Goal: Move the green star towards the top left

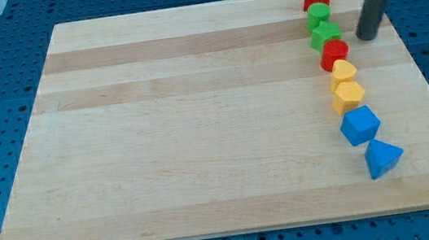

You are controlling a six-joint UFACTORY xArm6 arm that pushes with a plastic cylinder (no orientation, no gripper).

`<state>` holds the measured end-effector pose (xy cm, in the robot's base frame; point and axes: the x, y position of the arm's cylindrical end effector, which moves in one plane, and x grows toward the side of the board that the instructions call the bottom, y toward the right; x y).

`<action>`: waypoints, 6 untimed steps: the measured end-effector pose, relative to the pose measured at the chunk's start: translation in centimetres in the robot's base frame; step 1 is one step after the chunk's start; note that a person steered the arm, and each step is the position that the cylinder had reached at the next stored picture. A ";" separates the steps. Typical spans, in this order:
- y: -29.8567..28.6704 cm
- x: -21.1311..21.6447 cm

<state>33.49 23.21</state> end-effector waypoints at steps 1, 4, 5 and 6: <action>-3.3 0.3; -15.0 0.5; -19.6 0.5; -22.6 -2.1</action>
